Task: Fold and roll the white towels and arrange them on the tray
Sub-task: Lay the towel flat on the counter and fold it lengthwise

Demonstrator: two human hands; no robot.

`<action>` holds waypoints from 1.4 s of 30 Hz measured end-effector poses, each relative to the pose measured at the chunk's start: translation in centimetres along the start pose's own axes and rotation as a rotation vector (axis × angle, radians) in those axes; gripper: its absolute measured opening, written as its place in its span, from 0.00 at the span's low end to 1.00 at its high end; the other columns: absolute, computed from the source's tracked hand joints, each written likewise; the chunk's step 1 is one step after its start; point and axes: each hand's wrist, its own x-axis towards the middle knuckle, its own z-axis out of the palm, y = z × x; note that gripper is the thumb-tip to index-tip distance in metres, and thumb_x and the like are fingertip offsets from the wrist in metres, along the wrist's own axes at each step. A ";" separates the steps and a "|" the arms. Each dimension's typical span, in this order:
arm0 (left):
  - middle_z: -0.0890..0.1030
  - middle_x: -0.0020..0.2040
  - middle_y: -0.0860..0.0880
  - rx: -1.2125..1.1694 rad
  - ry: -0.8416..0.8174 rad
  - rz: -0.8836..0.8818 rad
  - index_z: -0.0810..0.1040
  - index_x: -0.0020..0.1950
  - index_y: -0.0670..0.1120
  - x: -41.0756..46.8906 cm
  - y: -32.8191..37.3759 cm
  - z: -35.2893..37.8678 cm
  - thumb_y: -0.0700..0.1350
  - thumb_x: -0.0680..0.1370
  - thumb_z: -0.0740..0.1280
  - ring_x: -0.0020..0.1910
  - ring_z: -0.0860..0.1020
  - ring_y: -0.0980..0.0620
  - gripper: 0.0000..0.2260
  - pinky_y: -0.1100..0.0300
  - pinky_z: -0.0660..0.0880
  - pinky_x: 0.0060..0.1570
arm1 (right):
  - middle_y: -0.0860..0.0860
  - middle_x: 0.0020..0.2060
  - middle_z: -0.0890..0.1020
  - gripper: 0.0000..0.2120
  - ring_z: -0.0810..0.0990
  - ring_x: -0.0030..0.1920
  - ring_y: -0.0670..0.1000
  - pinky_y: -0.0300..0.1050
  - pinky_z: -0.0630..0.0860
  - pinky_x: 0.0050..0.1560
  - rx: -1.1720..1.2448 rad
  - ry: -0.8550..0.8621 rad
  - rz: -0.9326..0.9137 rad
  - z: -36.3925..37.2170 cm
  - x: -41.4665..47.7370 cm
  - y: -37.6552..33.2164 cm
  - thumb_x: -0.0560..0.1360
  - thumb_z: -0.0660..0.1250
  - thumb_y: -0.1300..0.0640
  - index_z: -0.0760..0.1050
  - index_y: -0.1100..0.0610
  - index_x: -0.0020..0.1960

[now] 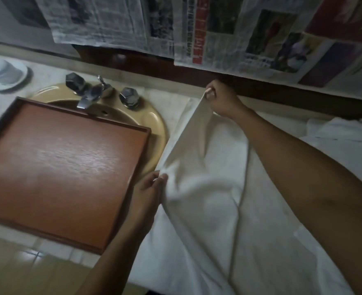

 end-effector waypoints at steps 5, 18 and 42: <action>0.85 0.39 0.54 0.310 0.112 -0.067 0.85 0.41 0.50 2.8 -1.2 -1.1 0.49 0.78 0.71 0.42 0.84 0.49 0.07 0.51 0.80 0.44 | 0.52 0.41 0.77 0.12 0.79 0.52 0.59 0.44 0.64 0.44 -0.114 -0.024 0.058 4.4 2.2 0.8 0.82 0.66 0.50 0.72 0.57 0.45; 0.84 0.54 0.51 0.731 0.185 0.212 0.77 0.63 0.51 3.9 -2.7 0.1 0.45 0.83 0.64 0.52 0.83 0.47 0.10 0.48 0.81 0.53 | 0.58 0.52 0.83 0.13 0.80 0.53 0.62 0.55 0.79 0.52 -0.081 0.054 0.103 7.7 3.4 2.1 0.82 0.63 0.43 0.74 0.54 0.55; 0.75 0.45 0.55 0.802 0.175 0.193 0.74 0.55 0.47 4.4 -2.9 0.6 0.43 0.83 0.64 0.43 0.74 0.54 0.02 0.57 0.70 0.45 | 0.59 0.53 0.79 0.10 0.77 0.52 0.58 0.45 0.70 0.52 -0.233 0.240 0.272 -1.7 -7.9 13.9 0.79 0.71 0.54 0.78 0.59 0.57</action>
